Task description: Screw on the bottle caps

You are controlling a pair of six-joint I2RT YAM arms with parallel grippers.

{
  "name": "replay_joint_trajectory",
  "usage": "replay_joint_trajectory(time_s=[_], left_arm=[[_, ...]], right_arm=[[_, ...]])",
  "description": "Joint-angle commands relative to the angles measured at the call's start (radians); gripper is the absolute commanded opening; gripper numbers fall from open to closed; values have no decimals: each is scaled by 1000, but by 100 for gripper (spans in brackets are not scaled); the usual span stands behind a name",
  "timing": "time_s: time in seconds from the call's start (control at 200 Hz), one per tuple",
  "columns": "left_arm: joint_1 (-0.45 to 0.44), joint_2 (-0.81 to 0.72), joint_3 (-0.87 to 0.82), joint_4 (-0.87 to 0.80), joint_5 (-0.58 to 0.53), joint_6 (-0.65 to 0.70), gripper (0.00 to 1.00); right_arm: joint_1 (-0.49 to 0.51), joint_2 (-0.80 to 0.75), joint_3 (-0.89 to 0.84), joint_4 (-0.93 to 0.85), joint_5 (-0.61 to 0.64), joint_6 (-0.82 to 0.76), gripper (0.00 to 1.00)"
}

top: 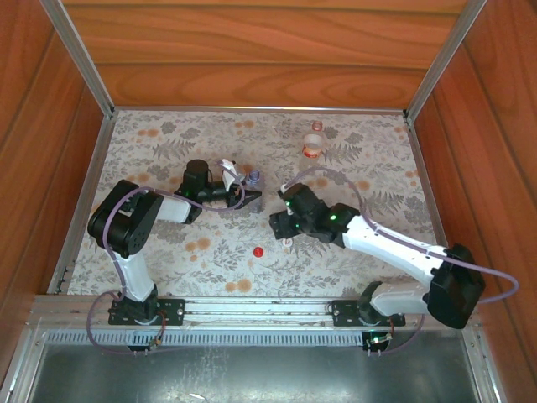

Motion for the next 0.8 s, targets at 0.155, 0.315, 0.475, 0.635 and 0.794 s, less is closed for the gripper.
replay_joint_trajectory(time_s=[0.155,0.315,0.475,0.635,0.794], left_arm=[[4,18,16,24,22,24,60],[5,14,14,24,20,26,60],[5,16,14,24,19,25,60],[5,18,15,24,17,26,60],[6,18,15,24,16,24,60]], right_arm=[[50,133,0,-120,47,179,68],[52,192,33,-198,64,235,59],[49,225,30,-186,75,267,54],[37,257,33,-148,49,254,52],[22,284,35,-122,30,245,53]])
